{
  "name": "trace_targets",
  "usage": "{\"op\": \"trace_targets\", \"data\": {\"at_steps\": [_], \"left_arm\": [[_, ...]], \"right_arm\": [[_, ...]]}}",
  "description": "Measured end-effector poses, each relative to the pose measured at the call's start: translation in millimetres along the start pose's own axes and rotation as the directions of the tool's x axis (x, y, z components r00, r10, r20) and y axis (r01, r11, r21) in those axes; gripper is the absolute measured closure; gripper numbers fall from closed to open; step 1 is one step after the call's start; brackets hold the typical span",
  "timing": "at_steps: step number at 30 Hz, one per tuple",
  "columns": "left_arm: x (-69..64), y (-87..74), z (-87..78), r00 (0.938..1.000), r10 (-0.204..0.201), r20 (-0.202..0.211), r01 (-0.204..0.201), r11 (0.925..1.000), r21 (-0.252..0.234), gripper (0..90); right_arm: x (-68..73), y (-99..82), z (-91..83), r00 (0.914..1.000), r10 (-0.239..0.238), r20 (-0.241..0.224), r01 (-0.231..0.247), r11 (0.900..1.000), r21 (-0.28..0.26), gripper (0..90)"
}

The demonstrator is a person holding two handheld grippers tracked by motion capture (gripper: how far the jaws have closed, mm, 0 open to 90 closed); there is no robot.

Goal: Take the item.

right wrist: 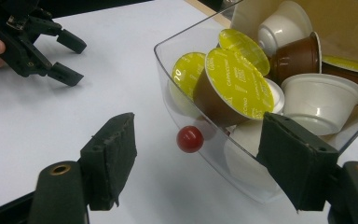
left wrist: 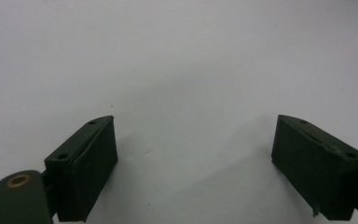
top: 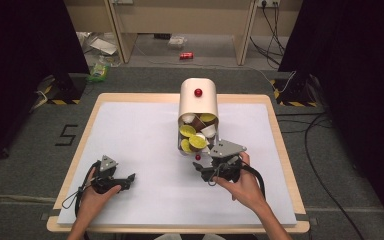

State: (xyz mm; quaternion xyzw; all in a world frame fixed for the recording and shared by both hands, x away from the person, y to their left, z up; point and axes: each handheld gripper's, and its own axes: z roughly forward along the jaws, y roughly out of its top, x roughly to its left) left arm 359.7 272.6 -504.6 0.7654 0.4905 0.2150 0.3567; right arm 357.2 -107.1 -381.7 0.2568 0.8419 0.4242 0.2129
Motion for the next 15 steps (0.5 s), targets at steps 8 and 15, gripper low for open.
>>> {"op": "trace_targets", "data": {"at_steps": [8,15], "left_arm": [[0.0,0.0,0.0,1.0,0.0,0.0,0.0,1.0,0.0,13.4],[0.0,0.0,0.1,1.0,0.0,0.0,0.0,1.0,0.0,13.4]], "right_arm": [[-0.6,1.4,0.1,0.9999,0.016,-0.002,-0.016,0.9999,-0.006,28.4],[-5.7,7.3,-1.6,0.9985,0.053,0.013,-0.052,0.9972,-0.053,26.5]]}}
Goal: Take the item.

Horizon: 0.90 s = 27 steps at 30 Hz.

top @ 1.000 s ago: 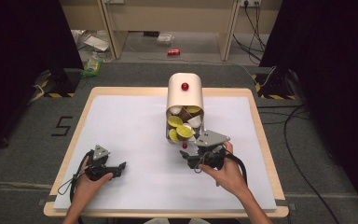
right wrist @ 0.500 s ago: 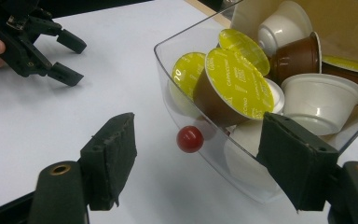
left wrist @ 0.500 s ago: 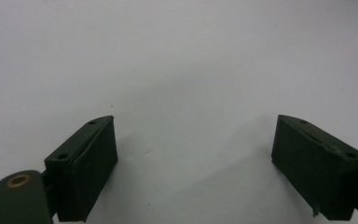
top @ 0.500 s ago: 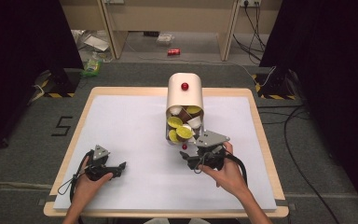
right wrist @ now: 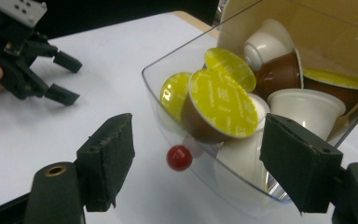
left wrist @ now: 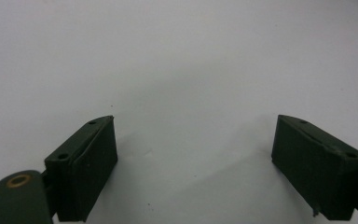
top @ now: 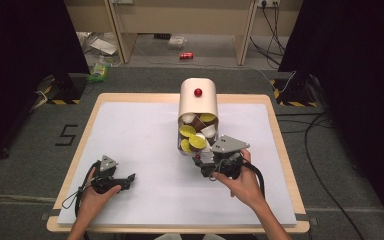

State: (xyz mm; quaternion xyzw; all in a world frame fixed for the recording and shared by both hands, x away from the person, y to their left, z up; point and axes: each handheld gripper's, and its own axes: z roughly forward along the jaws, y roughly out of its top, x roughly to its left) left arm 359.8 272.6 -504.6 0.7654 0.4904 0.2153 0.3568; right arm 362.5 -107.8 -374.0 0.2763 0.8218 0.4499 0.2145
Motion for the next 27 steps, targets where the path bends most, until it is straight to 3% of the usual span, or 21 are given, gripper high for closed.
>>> {"op": "trace_targets", "data": {"at_steps": [13,27], "left_arm": [[0.1,0.0,0.0,1.0,0.0,0.0,0.0,1.0,0.001,13.3],[0.1,0.0,0.0,1.0,0.0,0.0,0.0,1.0,0.0,13.3]], "right_arm": [[-0.8,15.6,12.8,0.9993,0.038,0.001,-0.038,0.9989,-0.029,27.6],[-9.1,23.2,39.4,0.9958,0.089,0.025,-0.089,0.9961,-0.005,28.5]]}}
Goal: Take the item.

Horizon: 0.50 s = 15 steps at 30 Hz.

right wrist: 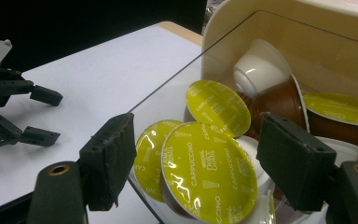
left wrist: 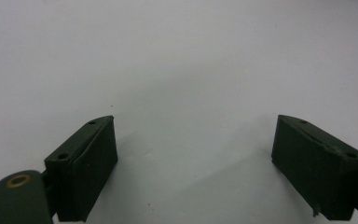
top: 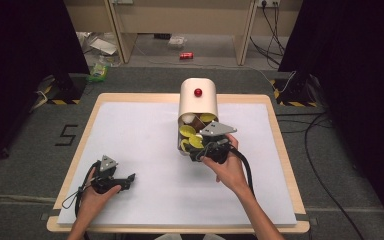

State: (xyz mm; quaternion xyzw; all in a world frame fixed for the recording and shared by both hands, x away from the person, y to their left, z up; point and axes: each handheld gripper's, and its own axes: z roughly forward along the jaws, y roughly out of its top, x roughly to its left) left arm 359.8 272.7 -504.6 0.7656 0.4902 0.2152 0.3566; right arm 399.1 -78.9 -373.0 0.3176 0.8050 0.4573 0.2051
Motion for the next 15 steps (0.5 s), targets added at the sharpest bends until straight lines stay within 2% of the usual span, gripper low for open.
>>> {"op": "trace_targets", "data": {"at_steps": [10,15], "left_arm": [[0.0,0.0,0.0,1.0,-0.001,0.0,0.001,1.0,0.0,13.3],[0.0,0.0,0.0,1.0,-0.001,0.0,0.001,1.0,0.0,13.3]], "right_arm": [[-3.2,-4.3,10.0,1.0,0.001,-0.001,-0.001,0.9995,0.032,32.6],[-2.3,-5.1,11.8,0.9999,-0.008,-0.008,0.008,0.9992,0.04,38.5]]}}
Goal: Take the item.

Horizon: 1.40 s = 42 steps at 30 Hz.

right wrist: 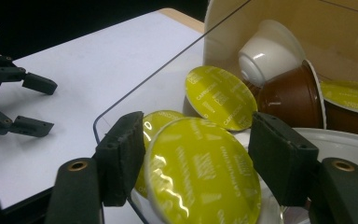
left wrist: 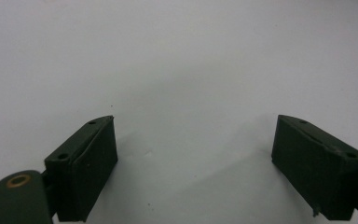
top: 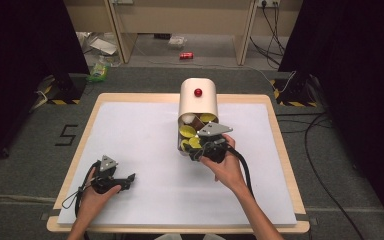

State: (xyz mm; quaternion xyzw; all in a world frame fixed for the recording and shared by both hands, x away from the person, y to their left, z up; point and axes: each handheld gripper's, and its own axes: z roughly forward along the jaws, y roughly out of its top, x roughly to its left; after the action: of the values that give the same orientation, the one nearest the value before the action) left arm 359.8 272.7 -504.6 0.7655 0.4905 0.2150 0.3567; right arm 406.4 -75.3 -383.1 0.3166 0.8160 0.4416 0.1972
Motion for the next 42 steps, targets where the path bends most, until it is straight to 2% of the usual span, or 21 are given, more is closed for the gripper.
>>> {"op": "trace_targets", "data": {"at_steps": [3,12,16,26,32,42], "left_arm": [[0.0,0.0,0.0,1.0,0.0,0.0,0.0,1.0,0.0,13.3],[0.0,0.0,0.0,1.0,0.0,0.0,0.0,1.0,0.0,13.3],[0.0,0.0,0.0,1.0,0.0,0.0,0.0,1.0,0.0,13.3],[0.0,0.0,0.0,1.0,0.0,0.0,0.0,1.0,0.0,13.3],[0.0,0.0,0.0,1.0,0.0,0.0,0.0,1.0,0.0,13.3],[0.0,0.0,0.0,1.0,0.0,0.0,0.0,1.0,0.0,13.3]], "right_arm": [[-0.6,0.0,-0.6,1.0,0.0,-0.004,0.0,1.0,-0.003,42.2],[-1.2,-0.4,-2.4,0.9999,0.006,-0.008,-0.006,1.0,-0.001,43.0],[-1.3,-0.4,-4.6,0.9999,0.012,-0.009,-0.012,0.9999,0.01,35.9],[-2.9,-0.6,-6.9,0.9999,0.005,-0.01,-0.005,0.9994,0.033,41.0],[-2.3,0.9,-9.1,1.0,0.0,-0.004,0.0,0.9998,0.018,41.1],[-4.5,7.2,-27.2,1.0,0.0,0.004,0.0,0.9996,-0.03,41.1]]}}
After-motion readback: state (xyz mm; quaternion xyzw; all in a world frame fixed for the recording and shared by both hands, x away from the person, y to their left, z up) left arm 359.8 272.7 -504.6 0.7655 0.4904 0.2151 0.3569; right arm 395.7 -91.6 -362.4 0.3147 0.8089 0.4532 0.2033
